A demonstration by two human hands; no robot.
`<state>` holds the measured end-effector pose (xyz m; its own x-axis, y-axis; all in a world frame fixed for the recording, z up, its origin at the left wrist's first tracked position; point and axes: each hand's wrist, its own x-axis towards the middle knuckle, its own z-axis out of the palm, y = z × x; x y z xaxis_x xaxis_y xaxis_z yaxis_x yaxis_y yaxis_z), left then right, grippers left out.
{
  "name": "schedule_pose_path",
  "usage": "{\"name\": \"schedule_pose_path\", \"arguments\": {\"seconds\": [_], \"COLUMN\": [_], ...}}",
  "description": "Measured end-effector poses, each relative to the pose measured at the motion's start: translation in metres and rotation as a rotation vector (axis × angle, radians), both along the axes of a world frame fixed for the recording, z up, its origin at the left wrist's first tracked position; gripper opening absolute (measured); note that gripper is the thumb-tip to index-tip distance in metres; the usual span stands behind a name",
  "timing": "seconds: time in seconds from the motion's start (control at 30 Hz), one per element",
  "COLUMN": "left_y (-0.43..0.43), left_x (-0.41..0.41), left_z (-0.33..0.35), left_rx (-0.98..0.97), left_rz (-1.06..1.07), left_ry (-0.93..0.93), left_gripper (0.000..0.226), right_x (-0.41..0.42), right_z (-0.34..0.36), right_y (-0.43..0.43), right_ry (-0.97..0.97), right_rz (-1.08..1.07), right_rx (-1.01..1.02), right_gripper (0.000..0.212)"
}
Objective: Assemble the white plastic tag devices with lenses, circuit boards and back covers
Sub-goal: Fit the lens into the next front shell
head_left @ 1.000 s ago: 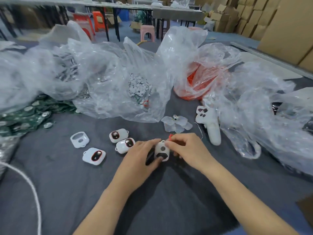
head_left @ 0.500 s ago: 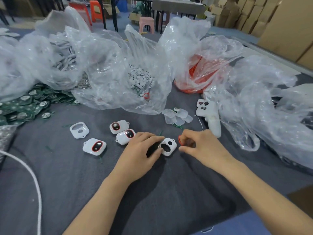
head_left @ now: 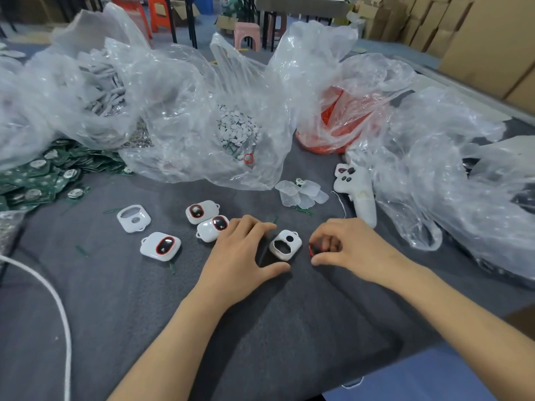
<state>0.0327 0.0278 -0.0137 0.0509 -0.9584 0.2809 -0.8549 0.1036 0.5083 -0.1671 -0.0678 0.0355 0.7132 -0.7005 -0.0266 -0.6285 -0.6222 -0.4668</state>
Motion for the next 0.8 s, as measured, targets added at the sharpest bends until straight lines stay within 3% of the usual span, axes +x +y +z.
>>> {"name": "schedule_pose_path", "arguments": {"seconds": [0.2, 0.47, 0.8], "left_y": [-0.001, -0.002, -0.002], "left_x": [-0.001, 0.003, 0.01], "left_z": [-0.001, 0.005, 0.008], "left_rx": [-0.011, 0.018, 0.083], "left_rz": [0.026, -0.015, -0.001], "left_ry": [-0.024, 0.04, 0.169], "left_gripper": [0.046, 0.046, 0.042], "right_x": [0.011, 0.039, 0.042], "right_z": [0.005, -0.002, -0.004], "right_y": [0.005, 0.007, 0.006], "right_ry": [-0.214, -0.101, -0.123], "right_rz": [0.004, 0.1, 0.108], "right_rx": [0.018, -0.046, -0.032], "right_gripper": [0.024, 0.028, 0.026]}}
